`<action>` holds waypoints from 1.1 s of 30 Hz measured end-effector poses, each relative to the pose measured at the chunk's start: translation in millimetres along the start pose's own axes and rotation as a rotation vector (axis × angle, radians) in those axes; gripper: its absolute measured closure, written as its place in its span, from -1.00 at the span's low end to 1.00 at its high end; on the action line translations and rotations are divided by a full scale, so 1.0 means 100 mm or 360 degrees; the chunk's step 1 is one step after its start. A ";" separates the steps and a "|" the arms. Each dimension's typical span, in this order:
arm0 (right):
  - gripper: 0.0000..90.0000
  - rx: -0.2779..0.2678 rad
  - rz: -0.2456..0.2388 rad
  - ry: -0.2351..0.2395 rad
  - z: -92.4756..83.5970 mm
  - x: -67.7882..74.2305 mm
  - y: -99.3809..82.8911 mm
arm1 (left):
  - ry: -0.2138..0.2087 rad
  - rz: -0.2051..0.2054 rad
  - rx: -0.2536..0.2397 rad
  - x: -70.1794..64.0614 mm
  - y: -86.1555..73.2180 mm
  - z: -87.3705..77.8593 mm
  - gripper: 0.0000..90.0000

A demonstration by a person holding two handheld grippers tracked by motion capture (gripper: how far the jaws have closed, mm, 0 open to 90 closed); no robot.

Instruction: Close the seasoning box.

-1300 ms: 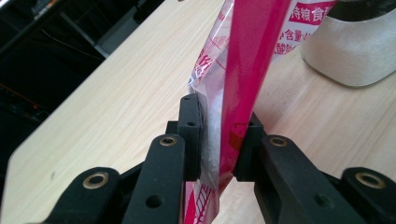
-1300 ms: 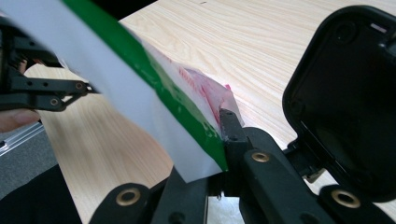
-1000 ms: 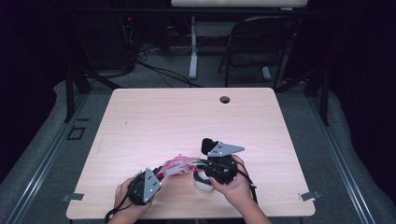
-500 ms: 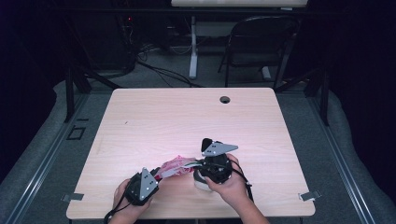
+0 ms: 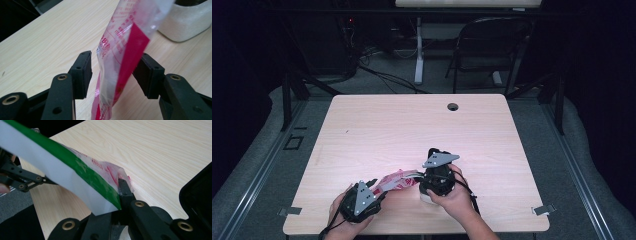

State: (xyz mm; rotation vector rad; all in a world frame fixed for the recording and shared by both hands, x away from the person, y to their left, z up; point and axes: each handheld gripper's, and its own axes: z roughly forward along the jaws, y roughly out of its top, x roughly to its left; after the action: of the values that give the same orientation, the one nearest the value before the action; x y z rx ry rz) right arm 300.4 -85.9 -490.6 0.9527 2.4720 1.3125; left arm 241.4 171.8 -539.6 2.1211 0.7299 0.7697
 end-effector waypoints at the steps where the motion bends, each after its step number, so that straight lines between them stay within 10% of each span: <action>1: 1.00 0.0001 0.0003 0.0005 0.00 -0.01 0.01 | -0.0011 -0.0002 -0.0017 0.00 0.01 -0.01 0.08; 33: 0.87 0.0010 -0.0031 0.0004 0.06 0.07 0.01 | -0.0060 -0.0030 -0.0068 -0.10 0.19 -0.10 0.63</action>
State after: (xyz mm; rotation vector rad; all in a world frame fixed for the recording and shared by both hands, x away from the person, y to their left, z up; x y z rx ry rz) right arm 298.7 -77.1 -492.4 0.9267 2.4823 1.3012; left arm 232.4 158.4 -521.8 2.0819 0.7063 0.7274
